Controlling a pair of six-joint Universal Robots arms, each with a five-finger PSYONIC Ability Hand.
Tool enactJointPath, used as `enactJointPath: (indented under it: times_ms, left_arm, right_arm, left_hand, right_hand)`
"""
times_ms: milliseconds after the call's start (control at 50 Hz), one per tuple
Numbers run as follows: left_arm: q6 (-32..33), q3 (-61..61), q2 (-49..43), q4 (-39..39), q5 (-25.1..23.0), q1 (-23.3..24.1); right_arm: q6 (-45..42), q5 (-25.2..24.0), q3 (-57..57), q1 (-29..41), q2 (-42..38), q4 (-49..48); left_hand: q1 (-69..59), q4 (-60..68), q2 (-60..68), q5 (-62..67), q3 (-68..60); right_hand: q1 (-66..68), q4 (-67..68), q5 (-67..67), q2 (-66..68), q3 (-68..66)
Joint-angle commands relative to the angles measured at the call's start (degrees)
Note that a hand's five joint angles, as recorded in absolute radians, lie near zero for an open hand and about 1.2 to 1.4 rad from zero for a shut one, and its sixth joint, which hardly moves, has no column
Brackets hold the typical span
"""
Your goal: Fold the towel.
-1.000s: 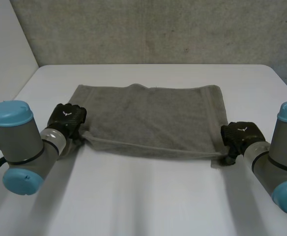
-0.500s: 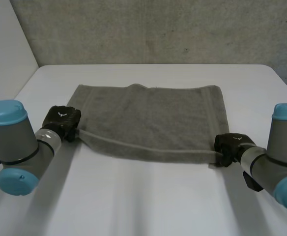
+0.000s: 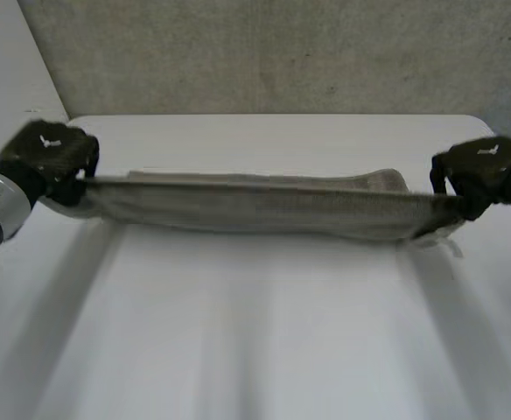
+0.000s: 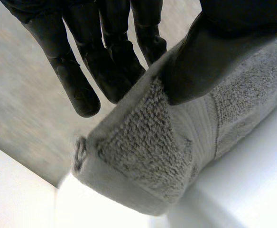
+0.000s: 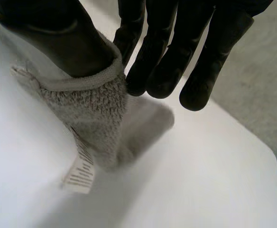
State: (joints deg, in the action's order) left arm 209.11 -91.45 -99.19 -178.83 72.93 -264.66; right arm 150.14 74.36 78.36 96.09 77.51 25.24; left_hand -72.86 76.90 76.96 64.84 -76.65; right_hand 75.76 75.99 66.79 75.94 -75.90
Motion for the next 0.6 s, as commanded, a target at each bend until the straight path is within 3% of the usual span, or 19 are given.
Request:
enactJointPath:
  times_ms: [20,80,140,260,340,360,400,460,600]
  left_arm:
    - [0.24,8.02,-14.87,5.33,0.89,1.42]
    - [0.24,10.94,-17.44,5.69,0.89,2.04]
    - [-0.19,23.2,-24.45,5.77,2.46,4.93]
    - [-2.74,38.19,-26.85,4.54,5.9,8.02]
    - [-13.86,48.45,-24.23,-1.76,6.78,9.69]
    - [-13.91,48.47,-24.21,-1.78,6.78,9.69]
    - [-21.61,50.23,-20.18,-5.37,6.35,8.72]
    - [-24.54,49.8,-18.67,-7.93,6.17,8.55]
    - [-21.13,42.53,-20.25,-7.59,5.82,5.57]
  right_arm:
    - [-11.09,10.0,-6.61,4.97,-12.71,-1.24]
    - [-11.54,11.6,-9.54,6.39,-15.11,-2.74]
    - [-11.8,14.14,-17.94,8.5,-19.93,-12.1]
    - [-11.8,15.9,-27.38,11.49,-21.44,-24.53]
    - [-10.31,16.7,-34.39,12.81,-17.24,-33.48]
    - [-10.31,16.7,-34.41,12.81,-17.22,-33.5]
    - [-7.68,16.0,-35.11,12.9,-15.73,-34.9]
    - [-6.79,14.25,-33.54,12.46,-16.16,-34.12]
    - [-7.14,10.9,-25.73,12.02,-18.09,-26.66]
  left_hand:
    - [-7.14,3.1,3.04,5.16,-3.35]
    - [-7.14,3.1,3.04,5.16,-3.35]
    - [-7.14,3.1,3.04,5.16,-3.35]
    - [-7.14,3.1,3.04,5.16,-3.35]
    - [-7.14,3.1,3.04,5.16,-3.35]
    - [-7.14,3.1,3.04,5.16,-3.35]
    - [-7.14,3.1,3.04,5.16,-3.35]
    - [-7.14,3.1,3.04,5.16,-3.35]
    - [-7.14,3.1,3.04,5.16,-3.35]
  right_hand:
    - [4.24,4.01,3.21,4.06,-4.1]
    - [4.24,4.01,3.21,4.06,-4.1]
    - [4.24,4.01,3.21,4.06,-4.1]
    - [4.24,4.01,3.21,4.06,-4.1]
    - [4.24,4.01,3.21,4.06,-4.1]
    - [4.24,4.01,3.21,4.06,-4.1]
    - [4.24,4.01,3.21,4.06,-4.1]
    - [4.24,4.01,3.21,4.06,-4.1]
    - [4.24,4.01,3.21,4.06,-4.1]
